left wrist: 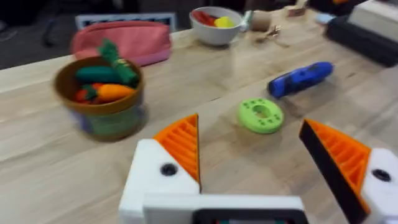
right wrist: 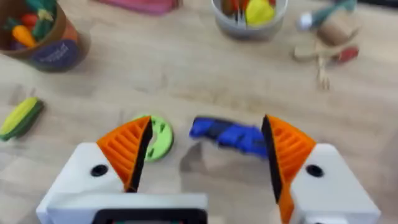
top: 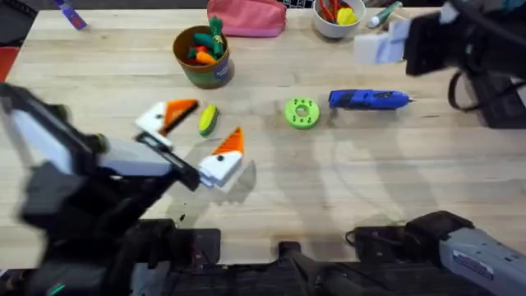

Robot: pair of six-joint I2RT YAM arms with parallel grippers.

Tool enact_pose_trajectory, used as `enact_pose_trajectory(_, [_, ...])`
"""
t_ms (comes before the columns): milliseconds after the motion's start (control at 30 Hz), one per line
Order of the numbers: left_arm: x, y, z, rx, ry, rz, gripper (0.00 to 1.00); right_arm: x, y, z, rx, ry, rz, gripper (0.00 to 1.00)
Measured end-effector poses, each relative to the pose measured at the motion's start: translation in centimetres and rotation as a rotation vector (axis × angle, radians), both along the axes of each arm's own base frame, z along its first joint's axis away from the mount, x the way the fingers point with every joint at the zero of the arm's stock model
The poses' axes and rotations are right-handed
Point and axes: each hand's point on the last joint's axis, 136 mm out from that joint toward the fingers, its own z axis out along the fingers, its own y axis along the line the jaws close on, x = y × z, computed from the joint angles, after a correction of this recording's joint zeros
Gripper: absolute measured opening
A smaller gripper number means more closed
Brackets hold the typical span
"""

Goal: Pick up the gripper from the table and insert it into the empty holder that is missing its gripper. Then pick up a screw, insert it into the mounting hole, and use the screwdriver to tighten it. Finally, clean up the table by picking up the vegetable and placing it into the bucket.

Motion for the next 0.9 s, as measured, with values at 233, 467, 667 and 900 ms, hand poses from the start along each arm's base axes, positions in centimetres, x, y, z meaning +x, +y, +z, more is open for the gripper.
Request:
enact_pose_trajectory(233, [-0.8, 2.8, 5.2, 0.127, 0.147, 0.153, 0.985, -2.5, -0.5, -3.1, 0.118, 0.171, -0.136, 0.985])
enact_pose_trajectory(467, [0.4, 4.4, 3.7, 0.199, 0.511, 0.214, 0.985, -4.2, -0.2, -8.4, 0.15, 0.3, -0.194, 0.985])
enact_pose_trajectory(667, [3.1, 4.8, 3.6, 0.222, 0.619, 0.224, 0.985, -5.0, -0.3, -8.7, 0.165, 0.292, -0.201, 0.987])
enact_pose_trajectory(900, [3.8, 6.1, 1.2, 0.292, 0.765, 0.271, 0.985, -5.1, -0.4, -8.4, 0.17, 0.282, -0.199, 0.987])
